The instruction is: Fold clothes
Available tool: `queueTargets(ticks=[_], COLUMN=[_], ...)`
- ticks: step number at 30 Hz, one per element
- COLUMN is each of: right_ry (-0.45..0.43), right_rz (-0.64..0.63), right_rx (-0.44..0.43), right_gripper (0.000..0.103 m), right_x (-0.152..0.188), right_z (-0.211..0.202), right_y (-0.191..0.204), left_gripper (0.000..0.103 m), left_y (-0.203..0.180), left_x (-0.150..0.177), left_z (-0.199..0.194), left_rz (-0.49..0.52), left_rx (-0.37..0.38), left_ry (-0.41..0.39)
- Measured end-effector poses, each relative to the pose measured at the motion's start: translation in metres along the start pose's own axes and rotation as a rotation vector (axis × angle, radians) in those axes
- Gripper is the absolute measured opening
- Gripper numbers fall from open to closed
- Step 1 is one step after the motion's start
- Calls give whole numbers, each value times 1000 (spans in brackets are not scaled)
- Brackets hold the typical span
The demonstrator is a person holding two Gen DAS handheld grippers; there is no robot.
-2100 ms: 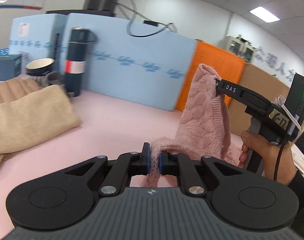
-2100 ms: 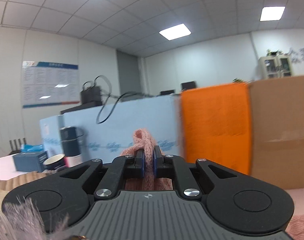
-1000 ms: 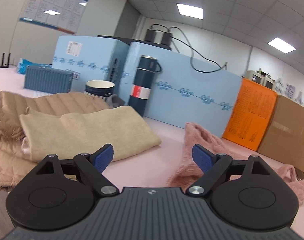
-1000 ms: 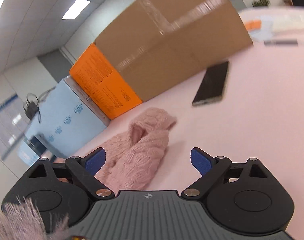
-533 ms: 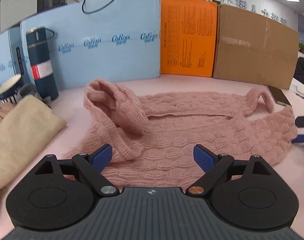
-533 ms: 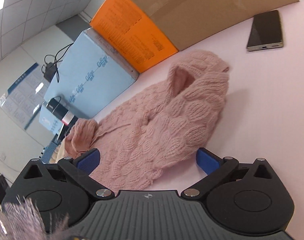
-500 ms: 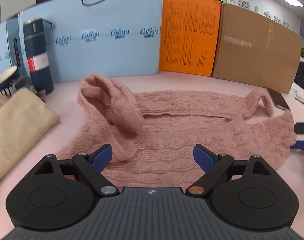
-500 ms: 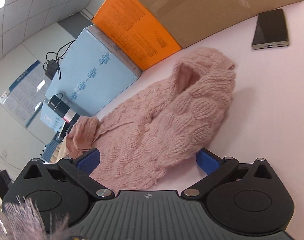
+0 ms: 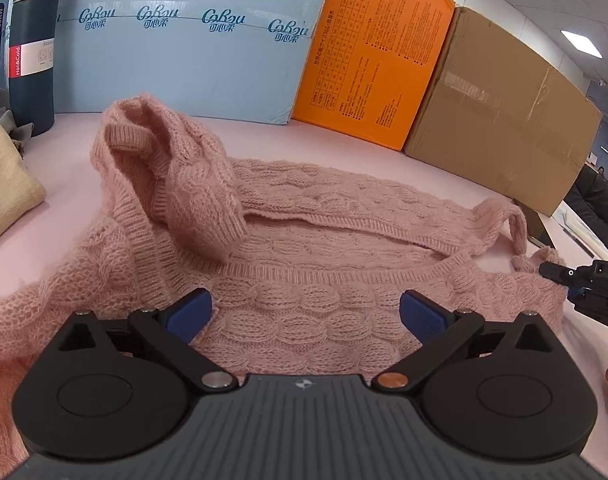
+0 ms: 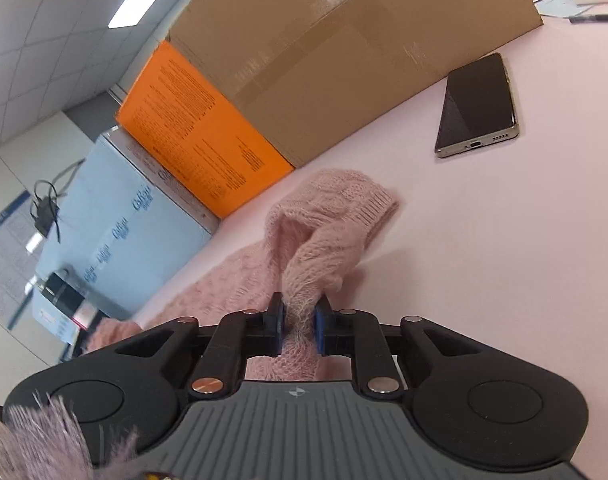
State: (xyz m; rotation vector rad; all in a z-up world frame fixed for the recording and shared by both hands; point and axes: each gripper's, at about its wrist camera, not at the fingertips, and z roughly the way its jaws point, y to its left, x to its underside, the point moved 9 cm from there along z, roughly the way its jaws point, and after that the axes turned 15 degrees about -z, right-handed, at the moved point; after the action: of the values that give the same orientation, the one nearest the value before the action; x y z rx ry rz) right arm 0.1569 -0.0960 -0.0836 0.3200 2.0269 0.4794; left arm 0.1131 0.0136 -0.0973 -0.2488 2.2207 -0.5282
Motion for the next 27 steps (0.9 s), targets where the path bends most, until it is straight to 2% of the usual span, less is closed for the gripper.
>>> queueTargets(ticks=[3, 6, 8, 12, 15, 16, 17, 19, 20, 23, 27], right_ry=[-35, -127, -162, -218, -227, -216, -205, -166, -135, -38, 75], right_rz=[-55, -112, -139, -178, -191, -214, -238, -298, -310, -215, -172], right_rx=[3, -3, 15, 82, 181, 211, 242, 272, 265, 196, 230], right_gripper=[14, 14, 14, 14, 15, 26, 48, 70, 72, 74, 75], right_x=[-5, -17, -19, -14, -8, -6, -5, -1, 1, 10, 13], right_z=[-16, -60, -91, -152, -181, -183, -186, -182, -175, -147, -108], right_y=[11, 27, 37, 49, 40, 35, 29, 21, 16, -4, -33], left_gripper=[102, 103, 103, 103, 103, 103, 103, 103, 103, 103, 103], left_y=[-2, -4, -6, -11, -18, -20, -21, -19, -18, -4, 11], left_x=[0, -1, 1, 11, 14, 13, 12, 9, 7, 1, 0], left_z=[-3, -9, -12, -23, -36, -40, -45, -52, -52, -53, -61], left_rz=[3, 5, 21, 101, 156, 170, 185, 214, 230, 276, 434], left_rx=[16, 56, 50, 8, 6, 5, 3, -11, -21, -76, -112], left_ry=[-3, -21, -17, -1, -27, -39, -51, -79, -91, -102, -119])
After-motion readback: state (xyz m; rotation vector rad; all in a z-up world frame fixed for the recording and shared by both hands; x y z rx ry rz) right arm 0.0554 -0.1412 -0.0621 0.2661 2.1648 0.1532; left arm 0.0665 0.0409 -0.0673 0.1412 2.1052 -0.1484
